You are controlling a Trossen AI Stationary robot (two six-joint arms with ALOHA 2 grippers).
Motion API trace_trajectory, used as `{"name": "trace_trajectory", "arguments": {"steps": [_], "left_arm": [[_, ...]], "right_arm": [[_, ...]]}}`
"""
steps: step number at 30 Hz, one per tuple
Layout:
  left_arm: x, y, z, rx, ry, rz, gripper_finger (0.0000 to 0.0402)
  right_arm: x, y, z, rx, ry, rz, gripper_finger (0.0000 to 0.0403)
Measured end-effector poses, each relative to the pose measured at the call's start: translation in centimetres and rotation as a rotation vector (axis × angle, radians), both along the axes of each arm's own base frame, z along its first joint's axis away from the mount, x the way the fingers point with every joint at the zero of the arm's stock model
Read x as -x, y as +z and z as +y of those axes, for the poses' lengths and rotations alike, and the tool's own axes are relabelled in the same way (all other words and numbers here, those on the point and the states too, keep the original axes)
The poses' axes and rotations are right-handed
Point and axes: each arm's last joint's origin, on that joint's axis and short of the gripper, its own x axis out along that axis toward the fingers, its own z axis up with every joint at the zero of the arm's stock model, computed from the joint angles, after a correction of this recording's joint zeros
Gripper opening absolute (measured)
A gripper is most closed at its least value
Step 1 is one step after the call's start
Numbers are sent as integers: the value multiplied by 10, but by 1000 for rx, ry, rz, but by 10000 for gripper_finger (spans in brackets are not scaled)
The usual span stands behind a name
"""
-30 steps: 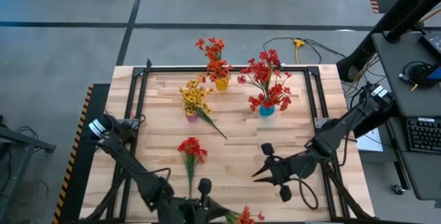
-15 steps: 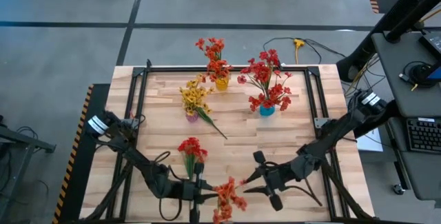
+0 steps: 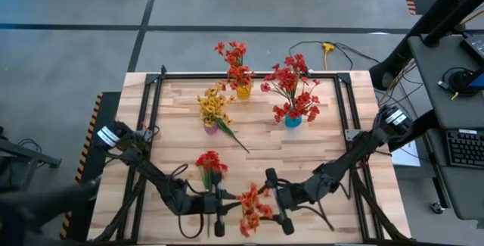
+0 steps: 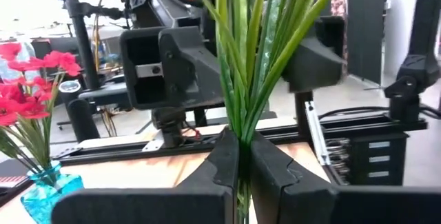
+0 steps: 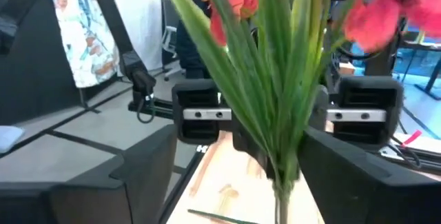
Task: Sort flowers into vase by color
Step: Put the orange flower into the yellow vase
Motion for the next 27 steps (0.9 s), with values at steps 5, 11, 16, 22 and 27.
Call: {"name": "trace_trajectory", "arguments": {"steps": [5, 11, 16, 22, 27], "left_arm": [[-3, 0, 4, 1, 10, -1, 3], [-3, -2, 4, -11, 15, 14, 3], [-4, -2, 6, -12, 21, 15, 4], [-6, -2, 7, -16, 26, 19, 12], [-6, -2, 8, -14, 28, 20, 39]], "right_arm": [[-14, 1, 1, -6, -26, -3, 286], [-15, 4, 0, -6, -80, -12, 250], [-17, 5, -2, -2, -102, -17, 206], [-18, 5, -5, -3, -128, -18, 156], [-18, 5, -5, -7, -135, -17, 114]]}}
